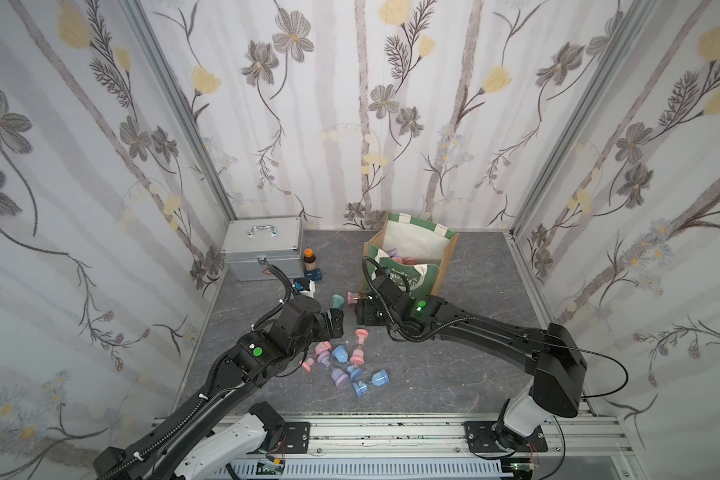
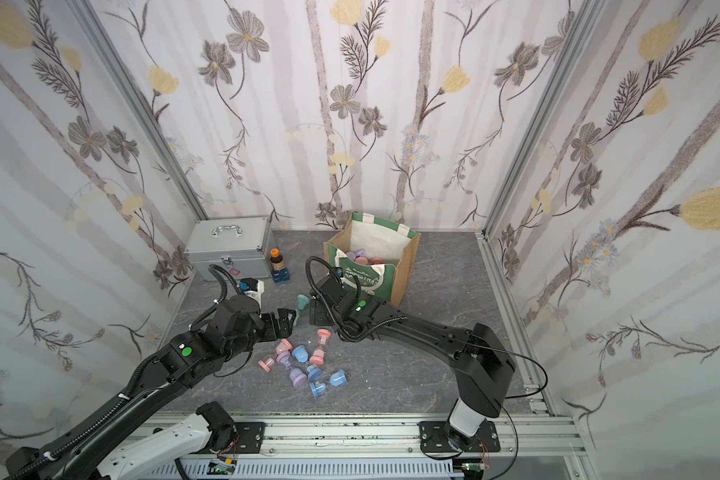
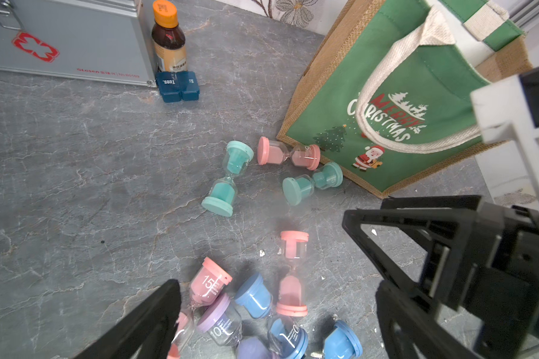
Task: Put the hourglass into the canvas bag
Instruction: Pick up the hourglass from the center of the board.
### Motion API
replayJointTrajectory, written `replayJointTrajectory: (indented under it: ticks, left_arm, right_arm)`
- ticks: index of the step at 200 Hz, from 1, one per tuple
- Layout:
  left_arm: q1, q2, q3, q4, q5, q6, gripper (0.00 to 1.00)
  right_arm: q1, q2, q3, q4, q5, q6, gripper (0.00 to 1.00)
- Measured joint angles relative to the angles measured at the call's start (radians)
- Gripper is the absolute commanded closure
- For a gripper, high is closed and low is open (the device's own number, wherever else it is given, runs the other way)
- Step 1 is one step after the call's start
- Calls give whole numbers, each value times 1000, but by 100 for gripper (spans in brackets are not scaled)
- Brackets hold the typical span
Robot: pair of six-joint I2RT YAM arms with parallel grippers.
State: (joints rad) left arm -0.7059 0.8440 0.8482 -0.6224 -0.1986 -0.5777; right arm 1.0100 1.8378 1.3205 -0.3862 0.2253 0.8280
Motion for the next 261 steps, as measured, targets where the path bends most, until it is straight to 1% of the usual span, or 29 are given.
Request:
replayJointTrajectory:
  ticks: [28, 54, 102, 164, 261]
  left_arm:
    - [0, -30, -35, -9, -21, -16, 0]
    - [0, -50, -59, -18, -39, -29, 0]
    - [0, -67, -73, -33, -56, -32, 0]
    - [0, -73, -79, -39, -62, -32, 0]
    - [1, -73, -87, -39, -61, -33, 0]
  right_arm:
    - [-2, 84, 16, 59, 10, 105, 26]
    - [-3, 158, 58, 84, 47, 180, 27]
    - [-18, 252, 108, 89, 119, 254, 28]
    - [-40, 330, 121, 73, 172, 312, 29]
    - [-60, 408, 146, 39, 202, 330, 28]
